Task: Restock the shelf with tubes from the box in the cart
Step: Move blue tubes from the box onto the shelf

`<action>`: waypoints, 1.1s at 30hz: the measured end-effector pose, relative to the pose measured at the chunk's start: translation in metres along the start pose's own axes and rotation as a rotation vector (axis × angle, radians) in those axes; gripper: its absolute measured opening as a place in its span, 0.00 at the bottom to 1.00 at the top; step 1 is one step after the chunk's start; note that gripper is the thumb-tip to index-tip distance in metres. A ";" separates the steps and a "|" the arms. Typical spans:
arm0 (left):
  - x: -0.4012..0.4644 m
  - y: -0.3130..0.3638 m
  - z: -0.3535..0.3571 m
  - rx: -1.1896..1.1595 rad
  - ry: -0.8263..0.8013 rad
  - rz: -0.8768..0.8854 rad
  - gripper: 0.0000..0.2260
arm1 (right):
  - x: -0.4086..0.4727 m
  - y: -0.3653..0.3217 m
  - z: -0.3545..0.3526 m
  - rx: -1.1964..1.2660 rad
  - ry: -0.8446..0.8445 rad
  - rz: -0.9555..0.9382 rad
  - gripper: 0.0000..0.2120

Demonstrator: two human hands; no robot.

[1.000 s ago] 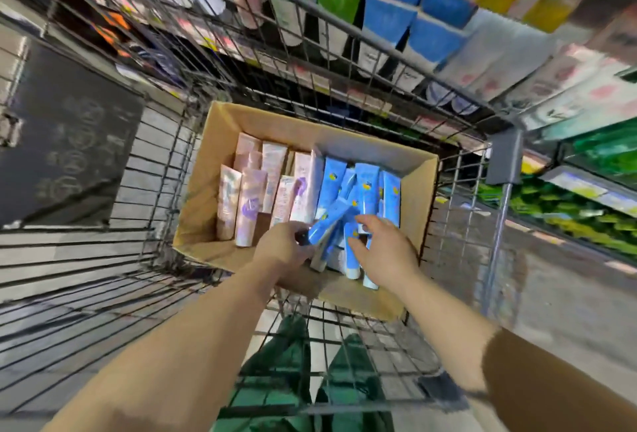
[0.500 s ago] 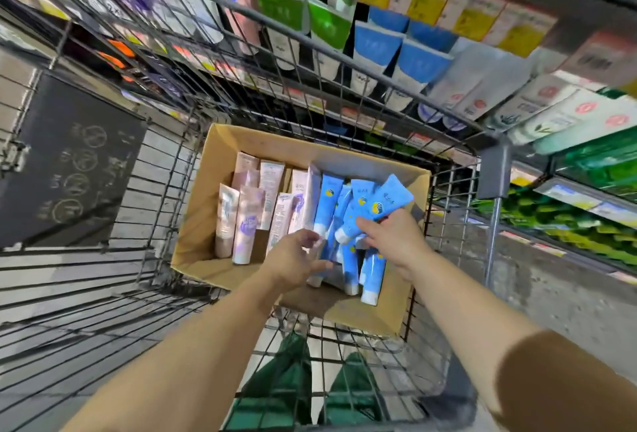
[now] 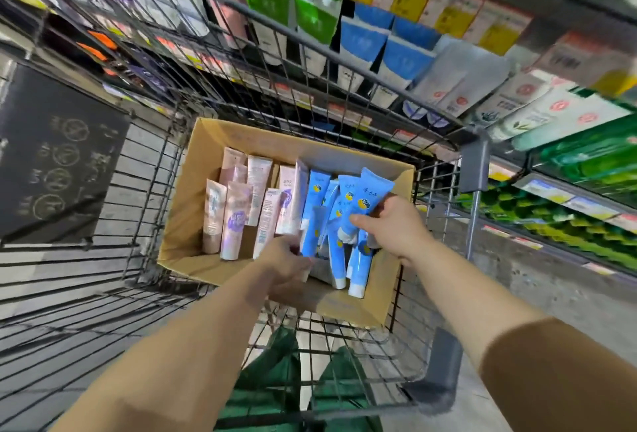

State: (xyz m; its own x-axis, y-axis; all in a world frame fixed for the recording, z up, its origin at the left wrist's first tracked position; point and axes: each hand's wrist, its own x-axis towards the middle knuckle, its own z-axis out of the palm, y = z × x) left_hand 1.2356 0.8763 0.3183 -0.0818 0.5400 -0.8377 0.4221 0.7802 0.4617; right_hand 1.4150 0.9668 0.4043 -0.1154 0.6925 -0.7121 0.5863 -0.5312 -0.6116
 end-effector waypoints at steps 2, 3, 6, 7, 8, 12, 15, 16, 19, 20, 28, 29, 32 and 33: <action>-0.018 0.010 -0.021 -0.197 -0.072 0.026 0.06 | -0.011 -0.016 -0.005 -0.024 -0.019 -0.033 0.13; -0.026 0.016 -0.033 -0.248 -0.097 0.055 0.05 | -0.017 -0.025 -0.009 -0.040 -0.021 -0.061 0.12; -0.057 0.050 -0.066 -0.312 -0.183 0.166 0.06 | -0.041 -0.055 -0.024 -0.066 -0.017 -0.117 0.10; -0.071 0.070 -0.077 -0.309 -0.198 0.219 0.05 | -0.051 -0.066 -0.033 -0.059 0.004 -0.135 0.08; -0.080 0.084 -0.085 -0.303 -0.214 0.259 0.05 | -0.058 -0.073 -0.039 -0.057 0.013 -0.140 0.07; -0.133 0.158 -0.102 -0.352 -0.308 0.410 0.11 | -0.102 -0.101 -0.083 -0.028 0.109 -0.210 0.14; -0.175 0.216 -0.091 -0.384 -0.400 0.541 0.10 | -0.143 -0.110 -0.126 0.031 0.174 -0.262 0.19; -0.189 0.234 -0.082 -0.393 -0.423 0.577 0.11 | -0.156 -0.110 -0.140 0.123 0.195 -0.261 0.19; -0.232 0.284 -0.045 -0.366 -0.507 0.687 0.15 | -0.195 -0.098 -0.183 0.320 0.262 -0.297 0.11; -0.245 0.298 -0.031 -0.349 -0.539 0.712 0.13 | -0.205 -0.089 -0.200 0.367 0.279 -0.308 0.09; -0.335 0.397 0.138 -0.227 -0.550 0.876 0.11 | -0.316 0.026 -0.361 0.490 0.489 -0.455 0.07; -0.346 0.411 0.165 -0.232 -0.555 0.885 0.13 | -0.331 0.045 -0.385 0.492 0.507 -0.465 0.07; -0.377 0.451 0.235 -0.203 -0.571 0.937 0.13 | -0.380 0.091 -0.448 0.535 0.560 -0.455 0.08; -0.387 0.463 0.256 -0.202 -0.569 0.958 0.10 | -0.395 0.103 -0.465 0.535 0.588 -0.451 0.09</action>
State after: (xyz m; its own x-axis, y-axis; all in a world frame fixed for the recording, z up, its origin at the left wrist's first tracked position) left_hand 1.6942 0.9476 0.7815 0.6411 0.7607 -0.1012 -0.0676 0.1873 0.9800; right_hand 1.8939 0.8654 0.7835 0.2700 0.9485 -0.1657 0.1184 -0.2035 -0.9719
